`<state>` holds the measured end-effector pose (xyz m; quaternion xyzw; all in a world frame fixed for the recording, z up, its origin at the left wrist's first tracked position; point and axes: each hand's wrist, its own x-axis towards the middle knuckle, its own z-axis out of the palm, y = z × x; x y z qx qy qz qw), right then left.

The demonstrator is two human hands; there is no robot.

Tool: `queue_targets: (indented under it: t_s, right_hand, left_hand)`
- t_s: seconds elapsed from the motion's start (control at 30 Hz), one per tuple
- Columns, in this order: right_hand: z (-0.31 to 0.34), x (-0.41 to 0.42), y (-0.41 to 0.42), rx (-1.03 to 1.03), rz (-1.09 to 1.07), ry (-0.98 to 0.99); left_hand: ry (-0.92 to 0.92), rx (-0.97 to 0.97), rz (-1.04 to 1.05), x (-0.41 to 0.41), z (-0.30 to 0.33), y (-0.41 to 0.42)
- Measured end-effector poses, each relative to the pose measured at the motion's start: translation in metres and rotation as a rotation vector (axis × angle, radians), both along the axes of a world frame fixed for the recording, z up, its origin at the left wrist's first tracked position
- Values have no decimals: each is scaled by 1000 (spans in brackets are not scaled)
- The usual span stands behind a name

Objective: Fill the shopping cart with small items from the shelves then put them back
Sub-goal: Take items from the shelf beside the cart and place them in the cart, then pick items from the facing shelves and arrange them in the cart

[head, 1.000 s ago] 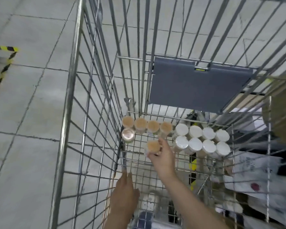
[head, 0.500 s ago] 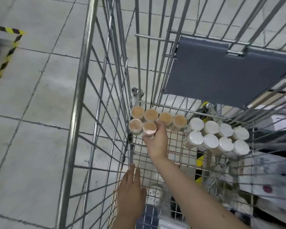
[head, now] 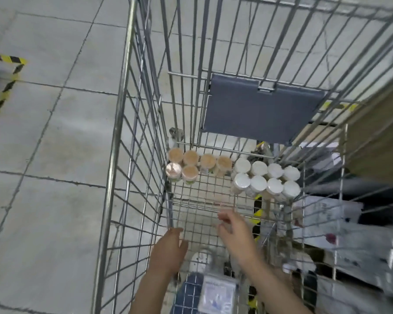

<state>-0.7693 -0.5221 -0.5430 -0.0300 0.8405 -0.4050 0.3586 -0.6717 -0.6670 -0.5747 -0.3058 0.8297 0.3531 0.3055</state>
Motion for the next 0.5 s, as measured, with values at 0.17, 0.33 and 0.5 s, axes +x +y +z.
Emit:
queue_targets:
  t_s: [0.17, 0.33, 0.5]
  right_hand:
    - [69, 44, 57, 20, 21, -9]
    - [129, 92, 104, 50, 80, 36]
    - [197, 150, 143, 84, 146, 103]
  left_hand:
    - [50, -36, -199, 14, 75, 18]
    - [173, -166, -410, 54, 170, 46]
    - [279, -170, -498, 113, 257, 78]
